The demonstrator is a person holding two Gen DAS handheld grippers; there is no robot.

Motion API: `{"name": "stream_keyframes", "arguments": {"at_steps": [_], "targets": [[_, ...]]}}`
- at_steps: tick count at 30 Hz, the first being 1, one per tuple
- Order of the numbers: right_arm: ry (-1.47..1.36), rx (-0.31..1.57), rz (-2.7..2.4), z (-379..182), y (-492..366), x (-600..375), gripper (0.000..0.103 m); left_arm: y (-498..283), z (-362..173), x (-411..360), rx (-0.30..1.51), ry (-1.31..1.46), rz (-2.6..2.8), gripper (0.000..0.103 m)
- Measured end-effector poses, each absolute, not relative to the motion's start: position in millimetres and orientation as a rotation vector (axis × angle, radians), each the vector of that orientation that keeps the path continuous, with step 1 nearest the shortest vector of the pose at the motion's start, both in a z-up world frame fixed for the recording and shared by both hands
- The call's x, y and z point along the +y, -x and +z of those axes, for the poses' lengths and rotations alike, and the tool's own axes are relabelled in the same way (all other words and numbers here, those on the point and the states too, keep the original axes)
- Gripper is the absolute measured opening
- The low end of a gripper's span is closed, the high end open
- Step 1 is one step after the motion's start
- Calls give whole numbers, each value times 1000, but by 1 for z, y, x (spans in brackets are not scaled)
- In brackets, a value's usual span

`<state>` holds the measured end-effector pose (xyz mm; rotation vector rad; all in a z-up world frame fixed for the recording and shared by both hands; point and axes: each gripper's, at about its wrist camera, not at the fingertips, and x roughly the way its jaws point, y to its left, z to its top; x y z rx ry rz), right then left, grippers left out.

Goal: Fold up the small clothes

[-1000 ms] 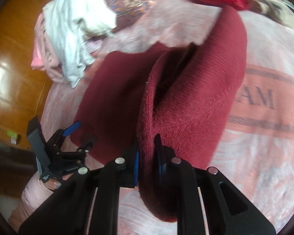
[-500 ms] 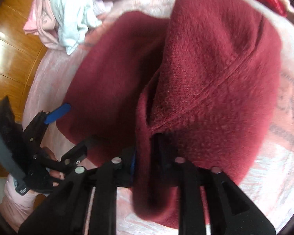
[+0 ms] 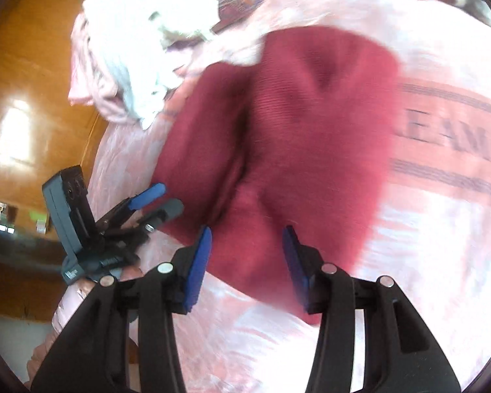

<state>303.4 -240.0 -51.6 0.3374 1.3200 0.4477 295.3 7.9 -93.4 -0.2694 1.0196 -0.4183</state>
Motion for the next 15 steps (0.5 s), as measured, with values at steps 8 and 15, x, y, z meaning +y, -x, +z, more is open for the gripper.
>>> {"name": "stream_keyframes", "arguments": {"at_steps": [8,15], "targets": [[-407,1260,429,-62,-287,-305,46,-339,-109,-69,1165,188,-378,99],[-482,1260,458,-92,-283,-332,46,-352,-122,-88,1228,149,-346,99]]}}
